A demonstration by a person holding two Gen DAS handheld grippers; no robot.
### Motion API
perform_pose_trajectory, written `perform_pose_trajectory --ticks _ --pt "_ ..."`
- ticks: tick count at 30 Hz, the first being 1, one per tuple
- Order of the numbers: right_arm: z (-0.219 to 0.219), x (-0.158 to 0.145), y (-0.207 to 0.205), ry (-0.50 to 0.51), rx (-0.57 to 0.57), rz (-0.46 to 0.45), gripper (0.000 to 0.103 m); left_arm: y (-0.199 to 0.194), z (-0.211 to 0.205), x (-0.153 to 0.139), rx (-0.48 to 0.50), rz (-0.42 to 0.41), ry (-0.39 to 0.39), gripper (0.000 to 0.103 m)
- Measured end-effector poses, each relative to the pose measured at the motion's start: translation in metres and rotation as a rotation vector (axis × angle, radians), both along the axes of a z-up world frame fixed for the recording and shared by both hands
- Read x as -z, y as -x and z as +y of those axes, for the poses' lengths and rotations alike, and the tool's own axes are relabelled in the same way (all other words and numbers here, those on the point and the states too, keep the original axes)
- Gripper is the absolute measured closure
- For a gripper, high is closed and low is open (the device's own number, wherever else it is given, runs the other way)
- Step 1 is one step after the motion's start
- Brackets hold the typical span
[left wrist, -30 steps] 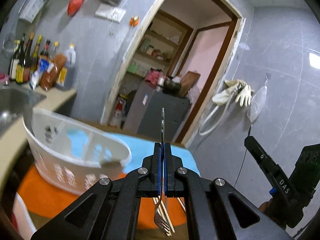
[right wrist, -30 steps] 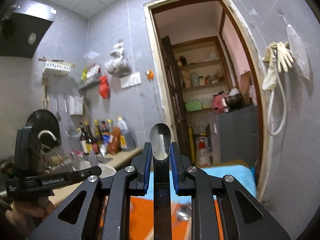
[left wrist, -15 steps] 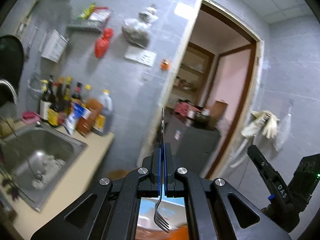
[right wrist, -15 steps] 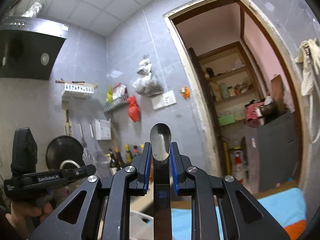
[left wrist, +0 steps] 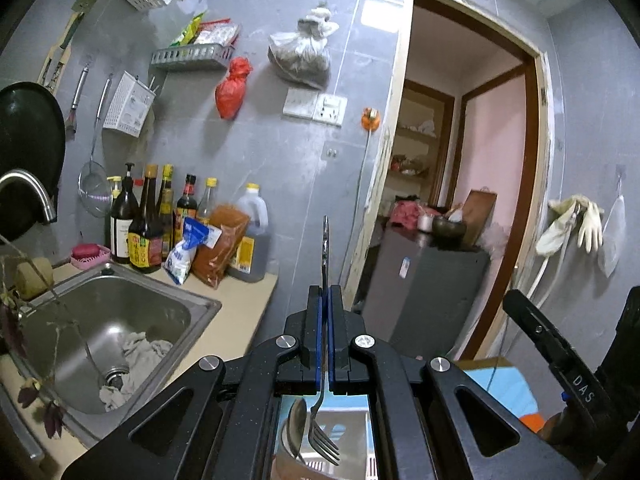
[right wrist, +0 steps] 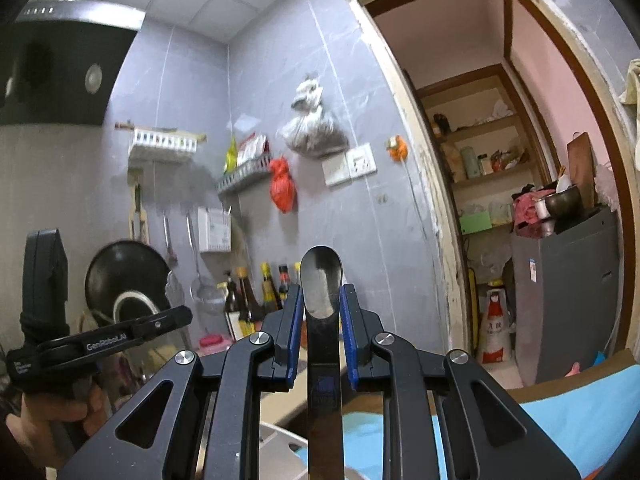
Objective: Organize utensils
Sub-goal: 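Lift both held utensils and carry them over the caddy, then lower both held utensils into the caddy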
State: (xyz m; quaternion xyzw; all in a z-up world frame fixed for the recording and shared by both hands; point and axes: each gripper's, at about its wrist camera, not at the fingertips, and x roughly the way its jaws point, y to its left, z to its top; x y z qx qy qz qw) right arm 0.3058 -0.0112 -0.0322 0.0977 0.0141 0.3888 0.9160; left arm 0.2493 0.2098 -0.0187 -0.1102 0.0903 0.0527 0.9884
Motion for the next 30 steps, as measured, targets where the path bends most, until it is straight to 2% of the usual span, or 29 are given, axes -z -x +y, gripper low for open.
perform_pose_trajectory --ticks 10,18,20,25,27,28,29,30 --pt "0.008 0.024 -0.003 0.079 -0.011 0.039 0.086 -0.01 -0.011 0.022 0.038 0.059 -0.028 0.103" --pt "0.004 0.029 0.001 0.115 -0.034 0.081 0.084 -0.004 -0.006 0.027 0.102 0.118 0.084 0.101" --pt "-0.001 0.025 0.004 0.105 -0.033 0.089 0.08 0.0 -0.006 0.024 0.108 0.114 0.111 0.092" --pt "-0.015 0.007 0.01 0.085 -0.024 0.095 0.076 0.004 -0.014 0.008 0.114 0.112 0.123 0.087" --pt "-0.024 -0.003 0.015 0.075 -0.001 0.089 0.065 0.007 -0.02 0.0 0.116 0.102 0.119 0.074" --pt "-0.03 -0.007 0.018 0.07 0.012 0.084 0.06 0.01 -0.024 -0.005 0.117 0.091 0.12 0.062" --pt "-0.036 -0.013 0.021 0.062 0.025 0.081 0.05 0.012 -0.028 -0.009 0.12 0.079 0.122 0.056" --pt "-0.041 -0.018 0.023 0.057 0.037 0.079 0.046 0.014 -0.032 -0.013 0.126 0.072 0.122 0.055"
